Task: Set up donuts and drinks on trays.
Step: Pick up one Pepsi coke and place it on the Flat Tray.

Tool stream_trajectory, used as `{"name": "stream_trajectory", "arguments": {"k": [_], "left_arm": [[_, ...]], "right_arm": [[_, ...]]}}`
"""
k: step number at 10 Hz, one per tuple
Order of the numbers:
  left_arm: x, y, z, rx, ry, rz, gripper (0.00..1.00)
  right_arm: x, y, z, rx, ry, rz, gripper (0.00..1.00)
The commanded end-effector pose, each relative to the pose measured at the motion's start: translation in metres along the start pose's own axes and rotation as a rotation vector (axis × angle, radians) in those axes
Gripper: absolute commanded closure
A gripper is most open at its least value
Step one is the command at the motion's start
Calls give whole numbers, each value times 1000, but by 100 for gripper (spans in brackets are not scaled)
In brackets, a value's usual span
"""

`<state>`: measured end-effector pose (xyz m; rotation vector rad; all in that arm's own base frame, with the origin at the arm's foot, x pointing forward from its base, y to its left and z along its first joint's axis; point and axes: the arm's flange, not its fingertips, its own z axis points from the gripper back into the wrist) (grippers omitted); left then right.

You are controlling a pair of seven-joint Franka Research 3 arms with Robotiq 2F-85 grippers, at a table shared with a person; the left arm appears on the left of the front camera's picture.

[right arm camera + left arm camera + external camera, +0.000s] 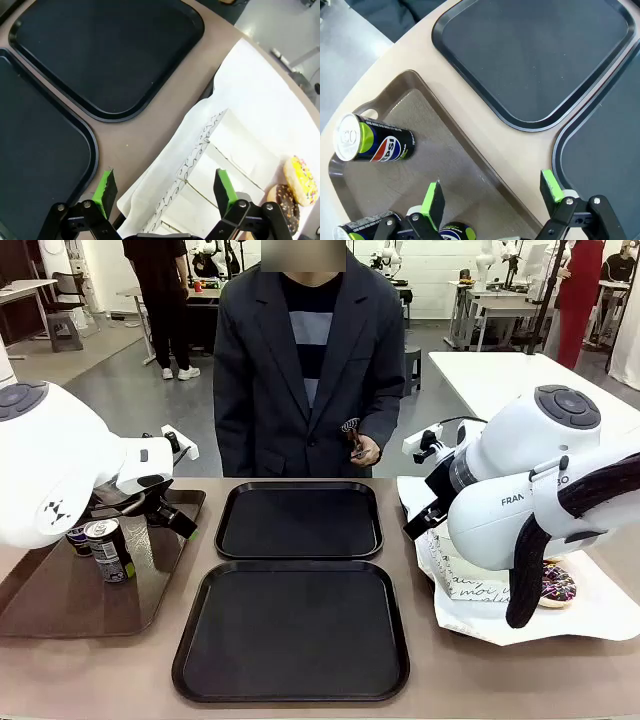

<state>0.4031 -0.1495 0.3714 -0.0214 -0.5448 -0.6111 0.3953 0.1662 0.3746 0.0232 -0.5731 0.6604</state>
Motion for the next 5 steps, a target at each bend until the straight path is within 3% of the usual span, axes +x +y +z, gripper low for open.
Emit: {"name": "stream_trajectory", "arguments": {"k": [1, 5], "left_arm": [[0, 0, 0, 0, 0, 0, 0], [0, 0, 0, 0, 0, 0, 0]], "right_arm": [[0, 0, 0, 0, 0, 0, 0], [0, 0, 0, 0, 0, 0, 0]]}}
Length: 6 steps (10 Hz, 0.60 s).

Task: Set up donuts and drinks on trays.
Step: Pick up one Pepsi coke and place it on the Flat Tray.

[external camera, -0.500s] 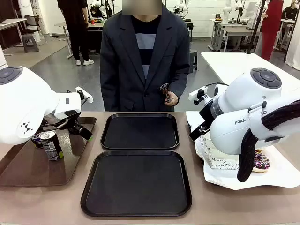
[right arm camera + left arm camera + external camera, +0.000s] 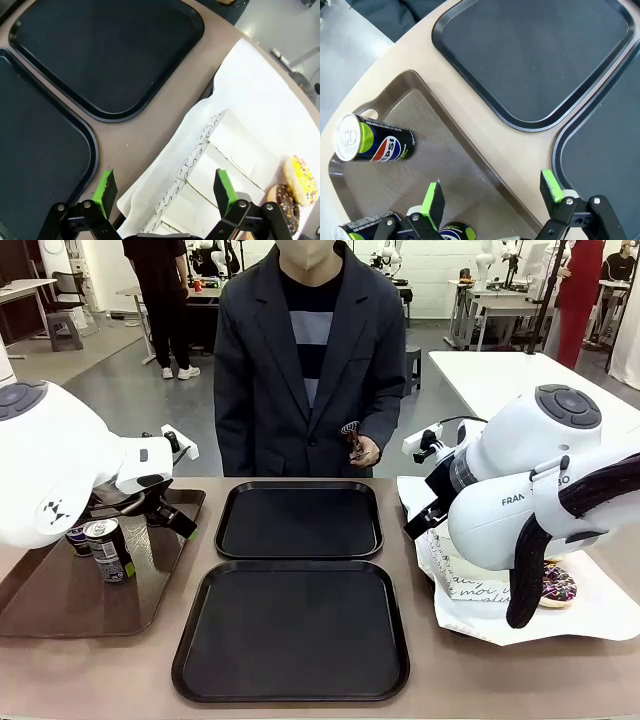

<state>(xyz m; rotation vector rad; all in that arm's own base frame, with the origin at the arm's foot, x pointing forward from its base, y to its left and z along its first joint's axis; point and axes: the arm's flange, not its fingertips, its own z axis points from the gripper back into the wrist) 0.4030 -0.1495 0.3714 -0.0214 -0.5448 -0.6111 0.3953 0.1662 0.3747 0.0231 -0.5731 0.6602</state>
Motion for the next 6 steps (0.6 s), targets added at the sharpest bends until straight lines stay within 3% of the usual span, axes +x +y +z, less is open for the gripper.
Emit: {"name": "stream_trajectory", "arguments": {"k": [1, 6], "left_arm": [[0, 0, 0, 0, 0, 0, 0], [0, 0, 0, 0, 0, 0, 0]], "right_arm": [[0, 0, 0, 0, 0, 0, 0], [0, 0, 0, 0, 0, 0, 0]]}}
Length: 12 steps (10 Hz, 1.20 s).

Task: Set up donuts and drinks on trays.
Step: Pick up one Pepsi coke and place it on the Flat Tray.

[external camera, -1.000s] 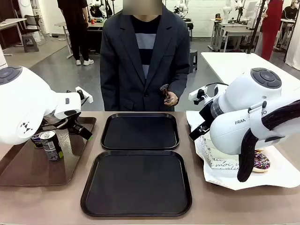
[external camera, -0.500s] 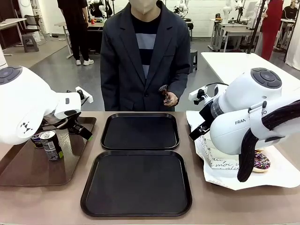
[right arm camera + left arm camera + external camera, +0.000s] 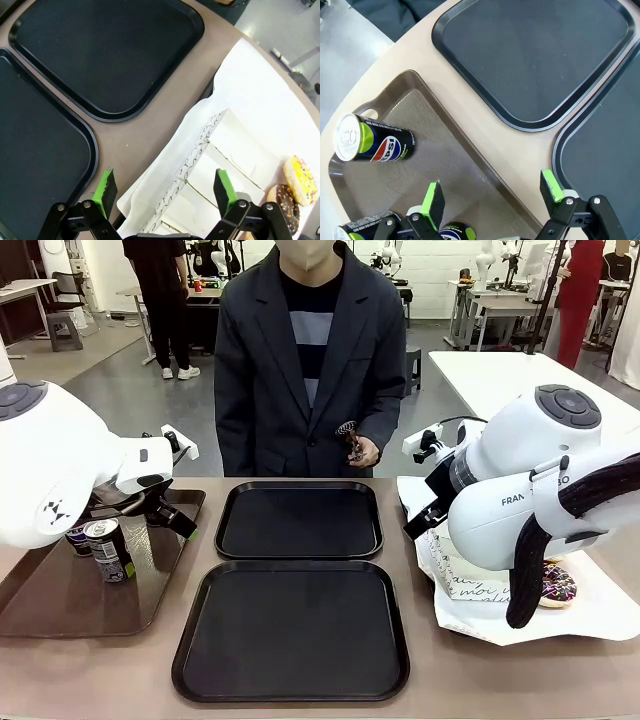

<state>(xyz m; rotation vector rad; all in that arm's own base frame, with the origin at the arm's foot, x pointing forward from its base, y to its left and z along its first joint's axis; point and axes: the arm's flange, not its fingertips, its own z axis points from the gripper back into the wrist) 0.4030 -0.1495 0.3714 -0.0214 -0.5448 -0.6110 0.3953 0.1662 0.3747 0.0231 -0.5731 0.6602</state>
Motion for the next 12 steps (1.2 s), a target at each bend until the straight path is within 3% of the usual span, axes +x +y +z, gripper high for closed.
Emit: {"name": "stream_trajectory", "arguments": {"k": [1, 3, 4, 5, 6, 8, 9, 11, 12], "left_arm": [[0, 0, 0, 0, 0, 0, 0], [0, 0, 0, 0, 0, 0, 0], [0, 0, 0, 0, 0, 0, 0], [-10, -13, 35, 134, -15, -92, 0], [-28, -22, 75, 167, -20, -145, 0], [-80, -24, 113, 78, 53, -184, 0], [-106, -25, 123, 22, 99, -191, 0], [-129, -28, 136, -19, 78, -153, 0], [7, -7, 116, 45, 86, -182, 0]], "right_arm": [[0, 0, 0, 0, 0, 0, 0], [0, 0, 0, 0, 0, 0, 0], [2, 7, 19, -29, -29, 35, 0], [-6, 19, 50, -44, -66, 68, 0], [-28, 32, 84, -46, -73, 108, 0], [-86, 39, 123, -4, 29, 103, 0], [-116, 38, 129, 49, 90, 90, 0], [-146, 33, 125, 101, 120, 51, 0], [7, 15, 123, 20, 85, 76, 0]]}}
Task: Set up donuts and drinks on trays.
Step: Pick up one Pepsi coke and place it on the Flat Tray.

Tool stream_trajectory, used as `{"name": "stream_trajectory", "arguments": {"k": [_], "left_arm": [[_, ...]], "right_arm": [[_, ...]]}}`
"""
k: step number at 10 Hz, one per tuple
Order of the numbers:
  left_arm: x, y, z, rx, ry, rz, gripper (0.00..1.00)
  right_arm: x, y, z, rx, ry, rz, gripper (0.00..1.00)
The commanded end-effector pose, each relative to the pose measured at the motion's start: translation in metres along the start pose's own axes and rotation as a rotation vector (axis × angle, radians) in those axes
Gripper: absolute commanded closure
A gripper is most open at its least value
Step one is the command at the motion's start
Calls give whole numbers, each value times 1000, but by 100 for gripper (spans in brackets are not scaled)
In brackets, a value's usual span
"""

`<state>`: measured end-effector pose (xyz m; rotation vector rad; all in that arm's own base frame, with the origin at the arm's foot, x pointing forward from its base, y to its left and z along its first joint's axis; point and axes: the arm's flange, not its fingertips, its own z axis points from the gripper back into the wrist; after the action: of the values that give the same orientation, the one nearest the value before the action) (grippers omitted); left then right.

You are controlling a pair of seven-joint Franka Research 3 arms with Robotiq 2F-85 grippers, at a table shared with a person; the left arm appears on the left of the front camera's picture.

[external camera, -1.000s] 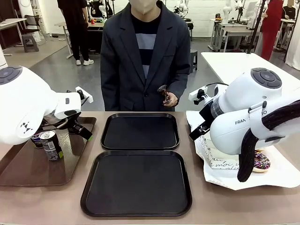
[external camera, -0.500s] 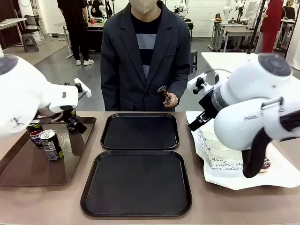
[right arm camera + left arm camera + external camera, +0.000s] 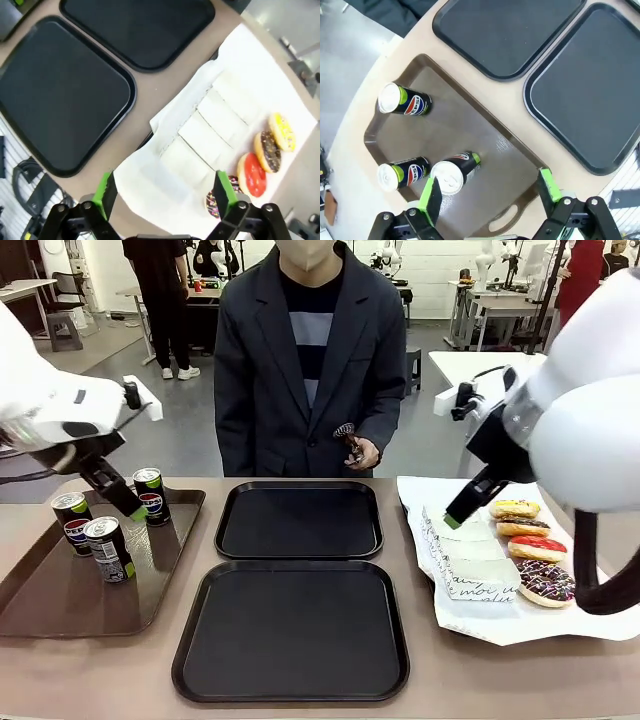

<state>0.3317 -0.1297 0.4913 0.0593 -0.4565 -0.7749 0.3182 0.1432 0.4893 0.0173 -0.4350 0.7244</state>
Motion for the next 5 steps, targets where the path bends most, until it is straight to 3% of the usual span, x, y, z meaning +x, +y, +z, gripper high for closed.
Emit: {"name": "stream_trajectory", "arguments": {"k": [1, 3, 4, 5], "left_arm": [[10, 0, -24, 42, -7, -8, 0], [10, 0, -24, 42, -7, -8, 0], [5, -1, -12, 11, -3, -11, 0], [-7, 25, -3, -223, -102, 169, 0]], "right_arm": [[13, 4, -15, -37, -40, 21, 0], [4, 3, -2, -8, -11, 10, 0], [-6, -29, -3, 311, -90, -196, 0], [-30, -66, -3, 581, -150, -391, 0]]}}
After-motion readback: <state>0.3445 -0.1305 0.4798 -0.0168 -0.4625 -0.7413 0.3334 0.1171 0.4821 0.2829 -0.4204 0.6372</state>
